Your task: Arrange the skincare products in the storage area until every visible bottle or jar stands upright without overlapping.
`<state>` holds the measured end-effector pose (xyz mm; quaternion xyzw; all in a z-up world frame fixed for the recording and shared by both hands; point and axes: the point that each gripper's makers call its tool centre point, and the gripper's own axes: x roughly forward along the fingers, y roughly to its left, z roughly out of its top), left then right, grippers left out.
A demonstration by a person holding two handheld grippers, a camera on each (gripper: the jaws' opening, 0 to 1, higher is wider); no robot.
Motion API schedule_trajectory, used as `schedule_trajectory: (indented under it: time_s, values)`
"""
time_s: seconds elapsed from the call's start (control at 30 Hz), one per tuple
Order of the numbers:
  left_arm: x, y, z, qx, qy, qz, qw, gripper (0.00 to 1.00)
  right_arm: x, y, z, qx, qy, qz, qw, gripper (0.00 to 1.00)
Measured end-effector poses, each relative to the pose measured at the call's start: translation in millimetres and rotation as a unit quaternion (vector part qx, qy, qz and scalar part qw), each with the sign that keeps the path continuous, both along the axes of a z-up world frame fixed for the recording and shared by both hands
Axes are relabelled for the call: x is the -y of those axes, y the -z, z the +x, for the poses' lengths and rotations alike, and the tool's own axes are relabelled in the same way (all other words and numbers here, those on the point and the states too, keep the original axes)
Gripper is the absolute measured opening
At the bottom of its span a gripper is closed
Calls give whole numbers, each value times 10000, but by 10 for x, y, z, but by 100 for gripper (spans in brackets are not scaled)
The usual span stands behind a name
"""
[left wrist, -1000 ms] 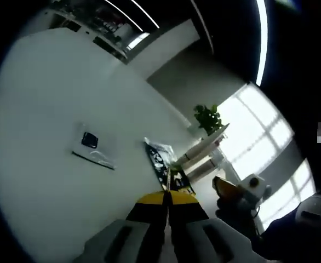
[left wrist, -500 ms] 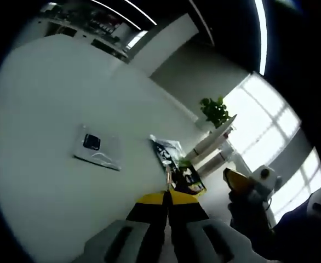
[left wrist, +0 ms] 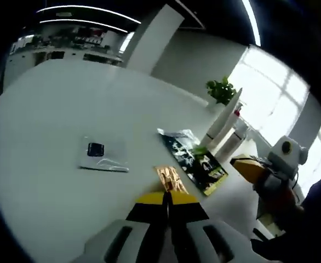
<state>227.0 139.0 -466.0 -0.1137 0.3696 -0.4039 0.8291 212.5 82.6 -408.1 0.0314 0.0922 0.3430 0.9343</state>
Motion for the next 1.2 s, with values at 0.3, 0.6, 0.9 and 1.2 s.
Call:
schedule_trajectory:
  time_s: [0.3,0.6,0.9,1.2]
  values:
    - [38,83,9,431,207,718,9963,0,-221,227,18,86,-339,-1153,9927,1]
    - [42,103,25,490,196,732,9959,0,-255,381,133,35,-367,-1574,9868,1]
    - [42,110,53,780,401,930,9918,0,-306,510,156,55,-453,-2084,9770,1]
    - [79,116,29,860,615,1008,9893,0,-317,555,182,55,-470,-2193,9745,1]
